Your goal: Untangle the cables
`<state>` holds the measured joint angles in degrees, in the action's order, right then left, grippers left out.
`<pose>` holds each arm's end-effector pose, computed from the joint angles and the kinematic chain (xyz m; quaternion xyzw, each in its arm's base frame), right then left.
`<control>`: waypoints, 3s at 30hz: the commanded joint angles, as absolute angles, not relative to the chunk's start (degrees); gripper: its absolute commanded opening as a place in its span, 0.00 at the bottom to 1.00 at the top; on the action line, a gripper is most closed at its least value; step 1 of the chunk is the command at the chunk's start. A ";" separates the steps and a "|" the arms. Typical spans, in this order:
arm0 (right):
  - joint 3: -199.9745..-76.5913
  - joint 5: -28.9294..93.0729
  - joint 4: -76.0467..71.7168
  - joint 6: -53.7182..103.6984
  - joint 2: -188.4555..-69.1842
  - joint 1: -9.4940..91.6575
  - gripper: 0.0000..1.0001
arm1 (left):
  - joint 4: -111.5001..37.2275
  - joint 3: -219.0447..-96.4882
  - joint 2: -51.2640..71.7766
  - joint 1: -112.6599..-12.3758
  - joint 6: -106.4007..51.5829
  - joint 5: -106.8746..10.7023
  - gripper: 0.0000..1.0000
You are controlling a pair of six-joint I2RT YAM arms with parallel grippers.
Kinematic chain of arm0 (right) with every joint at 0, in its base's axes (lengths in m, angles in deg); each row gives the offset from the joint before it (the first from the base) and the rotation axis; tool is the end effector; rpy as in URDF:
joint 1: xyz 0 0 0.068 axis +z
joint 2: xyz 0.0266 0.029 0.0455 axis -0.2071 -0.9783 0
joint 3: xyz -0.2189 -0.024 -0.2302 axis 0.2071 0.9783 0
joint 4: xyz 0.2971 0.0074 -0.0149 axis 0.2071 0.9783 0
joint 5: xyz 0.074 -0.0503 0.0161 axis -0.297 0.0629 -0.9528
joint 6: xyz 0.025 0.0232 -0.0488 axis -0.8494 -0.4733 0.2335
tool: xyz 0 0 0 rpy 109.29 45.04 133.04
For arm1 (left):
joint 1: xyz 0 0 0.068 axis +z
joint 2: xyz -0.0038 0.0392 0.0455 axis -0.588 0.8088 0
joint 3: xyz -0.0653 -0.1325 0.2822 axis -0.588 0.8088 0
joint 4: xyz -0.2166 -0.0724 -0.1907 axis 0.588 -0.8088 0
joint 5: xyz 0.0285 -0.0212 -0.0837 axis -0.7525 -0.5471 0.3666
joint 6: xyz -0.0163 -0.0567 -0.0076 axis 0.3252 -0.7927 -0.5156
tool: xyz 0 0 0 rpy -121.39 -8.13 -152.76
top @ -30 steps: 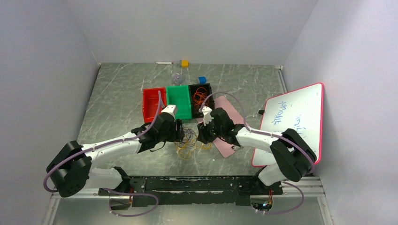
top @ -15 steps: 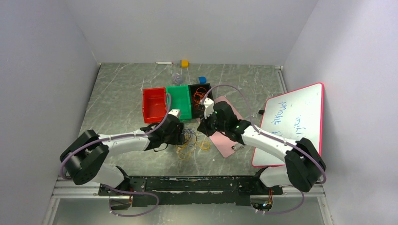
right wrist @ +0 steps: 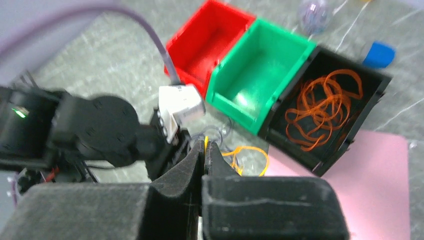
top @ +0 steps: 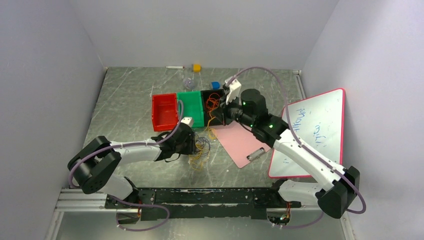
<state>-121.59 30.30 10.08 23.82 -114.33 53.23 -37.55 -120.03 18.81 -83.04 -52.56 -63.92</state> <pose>0.2168 0.1998 0.3797 -0.2794 0.7711 0.2981 0.4884 0.2056 -0.2121 0.1594 0.0598 0.9294 -0.1937 0.3084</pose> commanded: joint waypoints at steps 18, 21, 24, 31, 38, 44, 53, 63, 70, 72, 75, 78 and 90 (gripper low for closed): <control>-156.00 48.91 18.14 26.28 -110.89 53.39 0.00 | -34.95 -116.84 20.98 -82.78 -54.16 -61.63 0.18; -159.16 53.09 17.40 28.93 -110.38 53.38 0.00 | -34.94 -116.67 20.98 -82.78 -54.15 -61.62 0.16; -162.21 57.63 16.82 32.12 -110.30 53.38 0.00 | -34.98 -116.45 20.67 -82.78 -54.17 -61.90 0.16; -167.52 63.05 16.84 36.18 -111.03 53.39 0.00 | -34.96 -115.86 19.74 -82.80 -54.48 -62.31 0.18; -164.55 60.85 18.38 34.76 -111.07 53.35 0.00 | -37.11 -115.99 13.64 -82.82 -53.82 -64.17 0.32; -163.75 56.34 23.74 34.11 -113.61 53.40 0.00 | -40.76 -116.30 0.85 -82.85 -51.37 -67.92 0.49; -158.27 37.75 24.21 31.02 -119.39 53.43 0.00 | -47.14 -119.60 -15.78 -82.80 -47.53 -73.55 0.63; -153.89 33.62 18.24 26.04 -122.84 53.46 0.00 | -45.05 -128.18 -23.36 -82.78 -39.93 -67.14 0.66; -155.25 27.16 20.81 26.03 -124.97 53.50 0.00 | -43.35 -140.44 -17.76 -82.85 -27.34 -54.11 0.71; -155.50 24.86 21.52 25.95 -125.08 53.51 0.00 | -43.67 -143.81 -15.48 -82.82 -24.55 -52.56 0.72; -155.58 22.18 22.12 25.37 -124.63 53.51 0.00 | -42.91 -145.88 -12.94 -82.84 -21.82 -51.71 0.73; -155.60 20.98 22.58 24.73 -123.73 53.50 0.00 | -41.96 -147.48 -10.76 -82.78 -20.40 -49.96 0.74; -153.61 15.68 22.33 21.74 -119.21 53.47 0.00 | -39.05 -149.59 -5.07 -82.78 -20.46 -48.80 0.70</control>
